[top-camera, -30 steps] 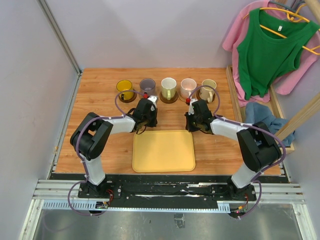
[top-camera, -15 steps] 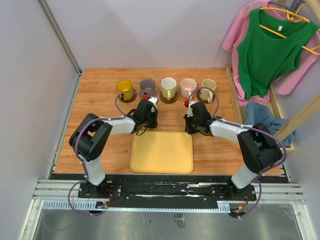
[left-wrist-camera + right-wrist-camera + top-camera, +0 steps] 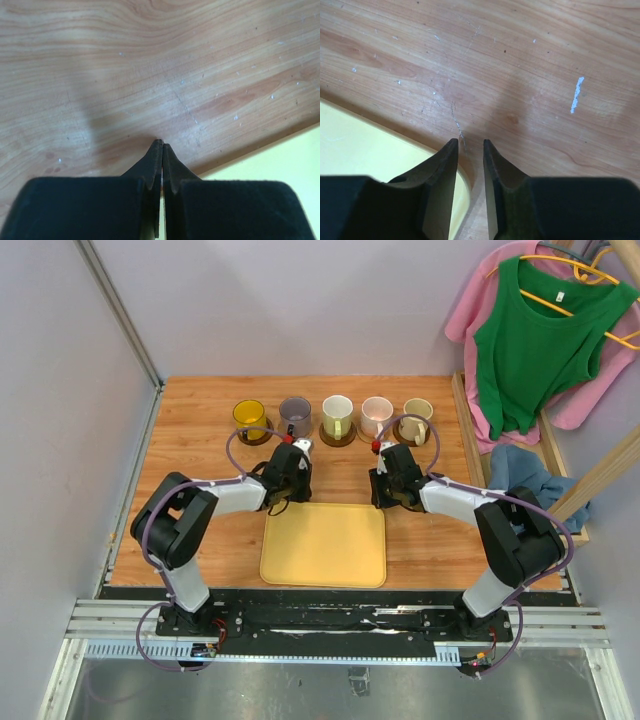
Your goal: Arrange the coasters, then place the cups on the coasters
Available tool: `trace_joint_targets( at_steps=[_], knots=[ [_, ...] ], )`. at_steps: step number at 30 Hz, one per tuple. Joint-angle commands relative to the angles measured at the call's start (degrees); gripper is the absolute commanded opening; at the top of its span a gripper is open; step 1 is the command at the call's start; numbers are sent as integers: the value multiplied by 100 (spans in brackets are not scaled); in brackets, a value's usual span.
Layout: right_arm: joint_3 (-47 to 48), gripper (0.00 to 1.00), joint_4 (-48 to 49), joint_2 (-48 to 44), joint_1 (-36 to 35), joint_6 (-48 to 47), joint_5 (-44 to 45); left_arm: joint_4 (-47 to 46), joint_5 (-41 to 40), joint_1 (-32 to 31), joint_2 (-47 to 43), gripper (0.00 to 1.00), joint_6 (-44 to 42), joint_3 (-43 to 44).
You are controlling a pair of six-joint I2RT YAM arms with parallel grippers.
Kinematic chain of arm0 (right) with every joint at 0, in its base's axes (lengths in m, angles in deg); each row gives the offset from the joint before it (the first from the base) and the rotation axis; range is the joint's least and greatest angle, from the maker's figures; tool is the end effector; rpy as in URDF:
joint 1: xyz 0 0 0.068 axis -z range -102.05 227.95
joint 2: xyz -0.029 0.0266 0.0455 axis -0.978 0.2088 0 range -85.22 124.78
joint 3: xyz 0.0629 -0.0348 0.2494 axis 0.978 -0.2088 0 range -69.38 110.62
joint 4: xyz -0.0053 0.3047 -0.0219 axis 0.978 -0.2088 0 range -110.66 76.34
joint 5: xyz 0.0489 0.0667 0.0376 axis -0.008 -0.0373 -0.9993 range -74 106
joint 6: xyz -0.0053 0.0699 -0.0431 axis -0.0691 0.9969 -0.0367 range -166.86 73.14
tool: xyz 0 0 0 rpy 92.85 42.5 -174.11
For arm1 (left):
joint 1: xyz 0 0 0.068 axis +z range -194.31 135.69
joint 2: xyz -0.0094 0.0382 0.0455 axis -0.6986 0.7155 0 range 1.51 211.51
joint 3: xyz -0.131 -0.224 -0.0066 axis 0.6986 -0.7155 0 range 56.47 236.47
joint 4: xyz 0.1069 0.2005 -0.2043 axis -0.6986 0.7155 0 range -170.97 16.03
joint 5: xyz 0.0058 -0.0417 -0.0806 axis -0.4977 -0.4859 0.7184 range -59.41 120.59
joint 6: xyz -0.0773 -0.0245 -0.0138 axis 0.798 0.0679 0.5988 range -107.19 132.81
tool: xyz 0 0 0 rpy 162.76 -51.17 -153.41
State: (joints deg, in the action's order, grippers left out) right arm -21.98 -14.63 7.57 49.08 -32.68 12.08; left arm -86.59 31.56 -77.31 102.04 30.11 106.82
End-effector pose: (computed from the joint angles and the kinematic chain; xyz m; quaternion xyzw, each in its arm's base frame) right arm 0.3303 0.1878 0.0927 -0.1312 0.9186 0.1659 0.3339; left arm 0.3368 -0.2201 0.0719 0.1292 0.9133 -0.1712 0.3463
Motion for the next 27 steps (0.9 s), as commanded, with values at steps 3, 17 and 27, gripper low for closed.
trace_joint_targets(
  at_steps=[3, 17, 27],
  knots=[
    [201, 33, -110, -217, -70, 11, 366, 595, -105, -76, -257, 0, 108, -245],
    [156, 50, -272, -572, -70, 37, 741, 674, -156, -120, -463, 0, 230, -341],
    [165, 51, -327, -631, -70, 40, 828, 631, -284, -149, -543, 1, 282, -421]
  ],
)
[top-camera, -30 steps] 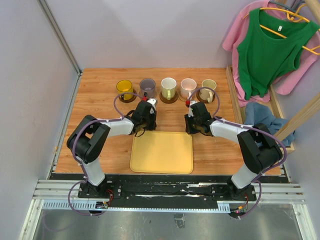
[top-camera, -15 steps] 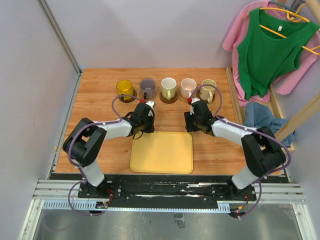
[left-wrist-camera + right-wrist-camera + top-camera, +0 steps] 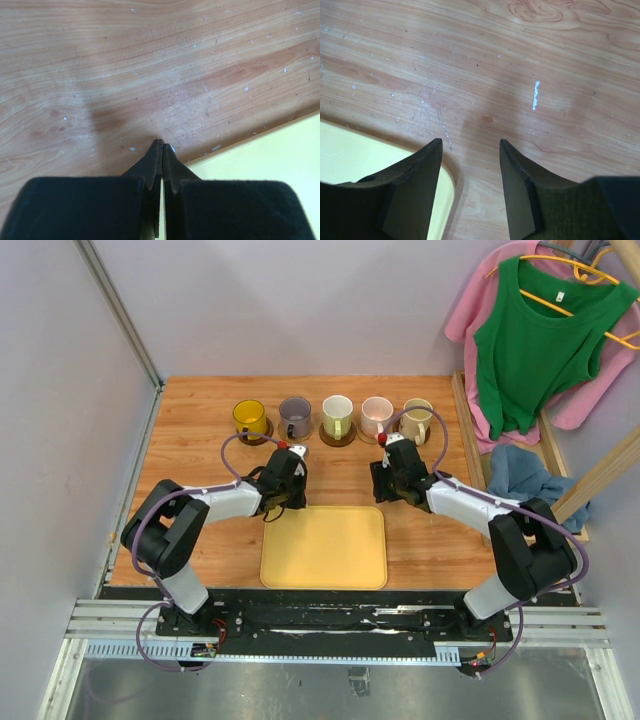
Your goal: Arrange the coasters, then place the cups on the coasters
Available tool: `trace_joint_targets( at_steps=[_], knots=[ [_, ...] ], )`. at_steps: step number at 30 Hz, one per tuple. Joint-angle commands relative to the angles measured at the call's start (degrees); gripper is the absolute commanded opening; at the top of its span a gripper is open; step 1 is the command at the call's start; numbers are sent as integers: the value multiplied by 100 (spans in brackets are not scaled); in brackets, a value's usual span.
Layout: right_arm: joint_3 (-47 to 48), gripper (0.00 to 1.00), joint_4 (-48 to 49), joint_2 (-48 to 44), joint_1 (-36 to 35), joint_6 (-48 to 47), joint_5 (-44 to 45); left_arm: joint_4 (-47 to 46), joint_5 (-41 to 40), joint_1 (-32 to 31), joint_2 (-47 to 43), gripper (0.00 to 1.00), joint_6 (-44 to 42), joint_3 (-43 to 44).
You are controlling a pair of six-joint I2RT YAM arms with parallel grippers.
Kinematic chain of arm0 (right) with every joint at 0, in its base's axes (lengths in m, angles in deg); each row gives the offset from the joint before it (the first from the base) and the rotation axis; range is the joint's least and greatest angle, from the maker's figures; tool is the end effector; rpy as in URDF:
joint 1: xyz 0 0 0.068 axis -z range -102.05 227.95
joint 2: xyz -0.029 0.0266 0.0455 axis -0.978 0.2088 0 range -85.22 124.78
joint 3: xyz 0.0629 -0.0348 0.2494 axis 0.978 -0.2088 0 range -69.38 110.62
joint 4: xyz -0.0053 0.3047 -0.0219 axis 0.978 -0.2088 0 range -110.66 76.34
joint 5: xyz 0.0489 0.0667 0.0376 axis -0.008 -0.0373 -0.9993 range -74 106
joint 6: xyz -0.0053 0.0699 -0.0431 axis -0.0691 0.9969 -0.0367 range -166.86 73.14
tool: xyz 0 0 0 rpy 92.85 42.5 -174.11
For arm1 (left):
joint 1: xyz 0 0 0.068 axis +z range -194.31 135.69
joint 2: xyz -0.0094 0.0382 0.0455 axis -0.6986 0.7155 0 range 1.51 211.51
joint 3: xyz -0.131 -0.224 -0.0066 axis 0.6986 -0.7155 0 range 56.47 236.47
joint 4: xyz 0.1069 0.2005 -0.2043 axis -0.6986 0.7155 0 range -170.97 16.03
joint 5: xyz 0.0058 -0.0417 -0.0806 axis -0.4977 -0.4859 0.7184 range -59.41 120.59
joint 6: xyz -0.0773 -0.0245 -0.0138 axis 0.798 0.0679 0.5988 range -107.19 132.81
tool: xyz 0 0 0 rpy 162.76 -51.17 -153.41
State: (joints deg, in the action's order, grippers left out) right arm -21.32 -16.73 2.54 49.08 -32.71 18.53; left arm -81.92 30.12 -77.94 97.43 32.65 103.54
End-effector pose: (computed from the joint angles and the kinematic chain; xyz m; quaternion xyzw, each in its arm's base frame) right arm 0.3339 0.1805 0.1246 -0.1086 0.9096 0.1281 0.3800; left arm 0.3172 -0.2102 0.0744 0.1105 0.9267 -0.1582 0.3226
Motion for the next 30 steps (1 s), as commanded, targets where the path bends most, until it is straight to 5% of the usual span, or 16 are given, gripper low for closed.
trace_joint_targets(
  at_steps=[1, 6, 15, 19, 20, 23, 30],
  knots=[
    [91, 52, -122, -133, -63, 35, 201, 120, -179, -87, -81, 1, 17, -90],
    [99, 60, -187, -161, -73, 26, 315, -121, -659, -84, -49, 7, -147, 115],
    [-6, 92, -383, -766, -34, 109, 1089, -346, -1518, -83, -473, 17, -493, 673],
    [-310, 99, -387, -1372, 285, 302, 1371, -513, -2125, -47, -961, 31, -500, 431],
    [-640, 99, -387, -1862, 773, 512, 1370, -590, -2306, 205, -1328, 44, -364, 202],
    [-1066, 99, -400, -2444, 1494, 770, 1229, -895, -1964, 972, -1725, 57, -23, -174],
    [-1645, 98, -436, -3472, 2652, 1189, 1191, -1577, -1896, 2364, -2369, 72, 345, -773]
  ],
)
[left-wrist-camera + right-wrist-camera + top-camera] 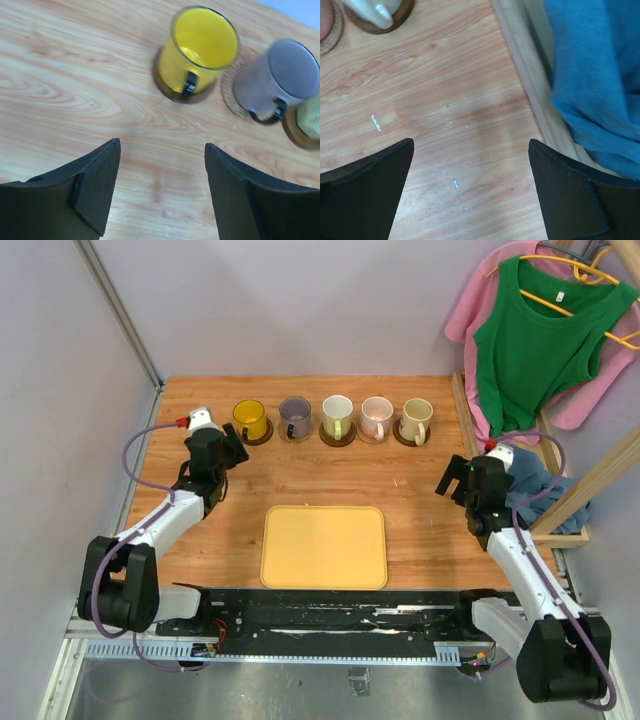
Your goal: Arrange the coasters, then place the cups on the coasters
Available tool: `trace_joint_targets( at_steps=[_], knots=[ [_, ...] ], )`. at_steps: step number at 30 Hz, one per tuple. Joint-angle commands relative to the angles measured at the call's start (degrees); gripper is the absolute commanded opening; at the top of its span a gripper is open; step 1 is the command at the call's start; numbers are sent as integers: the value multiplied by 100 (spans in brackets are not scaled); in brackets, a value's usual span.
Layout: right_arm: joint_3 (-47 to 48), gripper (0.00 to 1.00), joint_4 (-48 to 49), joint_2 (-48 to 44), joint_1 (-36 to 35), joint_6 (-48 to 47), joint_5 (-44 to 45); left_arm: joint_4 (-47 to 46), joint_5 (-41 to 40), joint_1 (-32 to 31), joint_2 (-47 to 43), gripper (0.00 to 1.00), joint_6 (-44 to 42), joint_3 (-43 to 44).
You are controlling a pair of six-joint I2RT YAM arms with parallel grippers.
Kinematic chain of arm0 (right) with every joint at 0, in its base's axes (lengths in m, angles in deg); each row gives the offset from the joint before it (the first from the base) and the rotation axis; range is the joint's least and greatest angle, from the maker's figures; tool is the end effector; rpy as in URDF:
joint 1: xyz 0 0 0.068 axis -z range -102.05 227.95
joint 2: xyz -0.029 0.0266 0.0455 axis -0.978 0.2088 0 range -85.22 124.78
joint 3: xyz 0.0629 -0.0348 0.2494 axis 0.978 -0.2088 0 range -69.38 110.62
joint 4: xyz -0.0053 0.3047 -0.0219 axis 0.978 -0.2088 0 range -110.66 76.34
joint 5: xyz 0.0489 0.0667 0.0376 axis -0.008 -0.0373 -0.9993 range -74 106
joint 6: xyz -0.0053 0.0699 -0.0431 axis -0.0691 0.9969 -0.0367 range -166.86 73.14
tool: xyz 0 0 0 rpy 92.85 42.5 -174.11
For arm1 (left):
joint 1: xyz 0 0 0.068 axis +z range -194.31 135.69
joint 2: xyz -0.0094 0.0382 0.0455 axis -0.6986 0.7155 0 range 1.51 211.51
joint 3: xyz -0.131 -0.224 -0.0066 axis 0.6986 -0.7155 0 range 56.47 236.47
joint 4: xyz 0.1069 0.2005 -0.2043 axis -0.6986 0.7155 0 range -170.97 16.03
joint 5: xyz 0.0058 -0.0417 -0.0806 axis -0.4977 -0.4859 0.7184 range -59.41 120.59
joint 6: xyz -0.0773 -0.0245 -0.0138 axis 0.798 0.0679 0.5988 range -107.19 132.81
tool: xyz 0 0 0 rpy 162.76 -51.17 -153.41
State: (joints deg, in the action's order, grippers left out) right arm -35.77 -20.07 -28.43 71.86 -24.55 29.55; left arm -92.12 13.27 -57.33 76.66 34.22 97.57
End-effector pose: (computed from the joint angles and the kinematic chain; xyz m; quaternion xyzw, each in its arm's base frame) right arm 0.2994 0.0151 0.1923 0.1798 0.8413 0.0237 0.5093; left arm 0.3577 -0.0607 0.1866 -0.1433 0.8156 -0.0419 0.5591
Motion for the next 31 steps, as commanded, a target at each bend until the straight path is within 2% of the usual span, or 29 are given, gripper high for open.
trace_joint_targets(
  at_steps=[1, 4, 6, 13, 31],
  knots=[
    [-224, 99, -117, -500, 414, 379, 162, -582, -399, 346, -321, 74, 101, -195],
    [-258, 99, -119, -721, 424, 312, 274, -718, -1033, 423, -364, 78, -136, -244],
    [-272, 99, -89, -809, 424, 268, 323, -884, -1178, 583, -414, 80, -180, -294],
    [-365, 99, 2, -801, 424, 331, 353, -1611, -745, 1510, -538, 81, 228, -454],
    [-465, 99, 178, -598, 424, 166, 573, -1656, -724, 1548, -290, 81, 107, -455]
  ],
)
